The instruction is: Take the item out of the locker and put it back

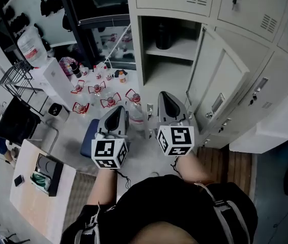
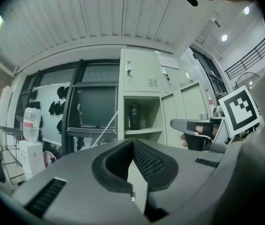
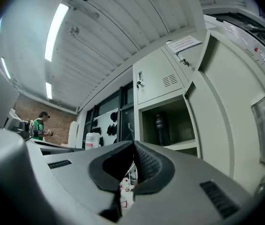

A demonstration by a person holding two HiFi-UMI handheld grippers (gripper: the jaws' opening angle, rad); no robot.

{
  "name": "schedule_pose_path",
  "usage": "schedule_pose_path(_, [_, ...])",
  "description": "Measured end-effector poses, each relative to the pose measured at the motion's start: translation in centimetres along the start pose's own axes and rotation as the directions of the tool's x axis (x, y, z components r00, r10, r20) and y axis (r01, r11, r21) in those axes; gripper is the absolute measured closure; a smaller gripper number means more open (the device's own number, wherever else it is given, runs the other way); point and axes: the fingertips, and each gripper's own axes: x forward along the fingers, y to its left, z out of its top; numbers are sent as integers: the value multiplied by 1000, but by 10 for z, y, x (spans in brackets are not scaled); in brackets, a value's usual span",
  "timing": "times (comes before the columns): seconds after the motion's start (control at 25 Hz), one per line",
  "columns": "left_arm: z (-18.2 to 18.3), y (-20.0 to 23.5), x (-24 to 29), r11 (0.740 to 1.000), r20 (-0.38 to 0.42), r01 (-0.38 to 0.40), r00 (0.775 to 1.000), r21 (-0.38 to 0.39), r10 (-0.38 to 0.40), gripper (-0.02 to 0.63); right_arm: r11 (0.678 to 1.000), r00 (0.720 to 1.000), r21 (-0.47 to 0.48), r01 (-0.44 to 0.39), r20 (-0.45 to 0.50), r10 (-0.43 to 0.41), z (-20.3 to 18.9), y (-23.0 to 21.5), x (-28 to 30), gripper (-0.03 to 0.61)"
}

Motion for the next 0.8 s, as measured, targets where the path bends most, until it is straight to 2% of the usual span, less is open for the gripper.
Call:
schedule_pose_path(0.16, [0,10,51,1000,-4,28,1000,-3,-28,601,1000,1000,2,29,5,-29,-4,-26,39,561])
schedule_pose_path(0.36, [-3,13,90,998,-26,62,998,-26,-62,601,998,998,7,64,-12,-64,-7,-51,65,561])
schedule_pose_path(0.56, [-7,8,119,995,-48,93,994,-43,-95,601,995,995,-1,96,-31,-96,-14,-66,72,561])
schedule_pose_path(0.8, [-3,-11,148,980,-42,190,980,-53,-192,601,985,984,-3,172,-54,-172,-22,-85,67,561])
